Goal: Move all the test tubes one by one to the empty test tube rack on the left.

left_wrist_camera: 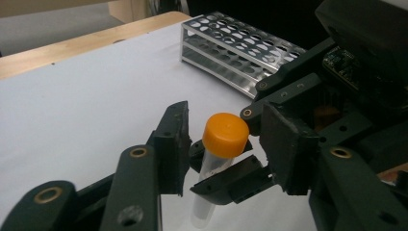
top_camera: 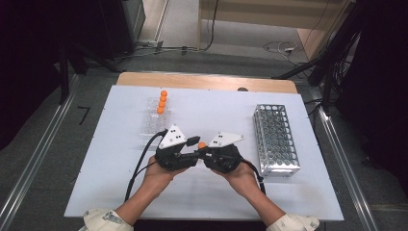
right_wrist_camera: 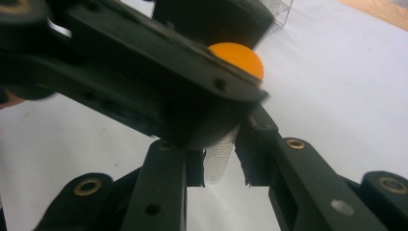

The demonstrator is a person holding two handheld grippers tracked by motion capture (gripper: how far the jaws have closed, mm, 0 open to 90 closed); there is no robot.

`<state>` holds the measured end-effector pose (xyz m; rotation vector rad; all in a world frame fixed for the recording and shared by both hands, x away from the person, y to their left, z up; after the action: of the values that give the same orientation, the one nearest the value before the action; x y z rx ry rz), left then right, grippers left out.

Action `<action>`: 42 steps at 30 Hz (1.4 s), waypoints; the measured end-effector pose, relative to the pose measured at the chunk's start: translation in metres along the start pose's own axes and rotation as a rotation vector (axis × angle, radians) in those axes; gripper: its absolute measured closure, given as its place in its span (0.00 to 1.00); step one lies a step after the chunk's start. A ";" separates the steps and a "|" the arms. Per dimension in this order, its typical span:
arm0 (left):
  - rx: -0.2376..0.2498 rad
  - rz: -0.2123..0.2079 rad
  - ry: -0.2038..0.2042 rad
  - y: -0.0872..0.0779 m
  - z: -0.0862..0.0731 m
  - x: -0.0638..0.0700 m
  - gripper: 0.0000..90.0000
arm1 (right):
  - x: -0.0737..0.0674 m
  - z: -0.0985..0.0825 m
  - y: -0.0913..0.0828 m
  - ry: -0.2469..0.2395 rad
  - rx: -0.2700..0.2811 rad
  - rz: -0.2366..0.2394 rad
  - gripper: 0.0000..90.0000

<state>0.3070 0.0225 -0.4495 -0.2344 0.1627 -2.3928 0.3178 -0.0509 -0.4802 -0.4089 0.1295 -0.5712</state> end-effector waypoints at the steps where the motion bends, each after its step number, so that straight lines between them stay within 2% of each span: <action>1: -0.004 -0.002 0.000 0.001 -0.001 0.000 0.65 | -0.001 0.000 0.000 -0.002 -0.001 0.002 0.79; 6: -0.014 -0.003 0.001 0.002 -0.004 -0.001 0.76 | -0.002 0.000 0.001 0.004 -0.003 0.006 0.79; 14: -0.008 0.003 0.002 0.001 -0.003 -0.001 0.78 | -0.003 0.000 0.000 0.018 0.003 0.014 0.79; 17: -0.006 0.006 0.002 0.000 0.000 -0.004 0.78 | -0.004 0.000 -0.001 0.005 0.007 0.020 0.58; 19: 0.004 0.017 -0.003 -0.002 0.003 -0.008 0.78 | -0.003 -0.001 -0.003 -0.002 -0.003 0.019 0.48; 22: 0.022 0.033 -0.012 -0.006 0.008 -0.014 0.78 | 0.003 -0.003 -0.008 0.010 0.001 0.002 0.39; 24: 0.030 0.046 -0.015 -0.008 0.012 -0.019 0.78 | 0.010 -0.004 -0.014 0.014 0.009 -0.012 0.37; 27: 0.048 0.061 -0.025 -0.014 0.019 -0.029 0.78 | 0.019 -0.011 -0.023 0.043 0.022 -0.055 0.33; 33: 0.096 0.092 -0.041 -0.025 0.035 -0.044 0.78 | 0.033 -0.026 -0.037 0.068 0.004 -0.095 0.29; 38: 0.112 0.117 -0.043 -0.031 0.045 -0.055 0.78 | 0.036 -0.034 -0.041 0.073 -0.010 -0.106 0.30; 42: 0.123 0.164 -0.048 -0.035 0.049 -0.069 0.78 | 0.035 -0.034 -0.041 0.080 -0.007 -0.105 0.31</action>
<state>0.3451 0.0924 -0.4037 -0.2127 0.0117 -2.2231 0.3189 -0.1129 -0.4942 -0.4018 0.1877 -0.6912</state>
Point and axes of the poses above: each handheld gripper's, and its own axes: y roughly forward along the jaws, z roughly out of its top, x roughly to its right, the point moved 8 cm from there along y, roughly forward along the jaws, and after that the axes turned 14 degrees about x, right-handed, at the moved point
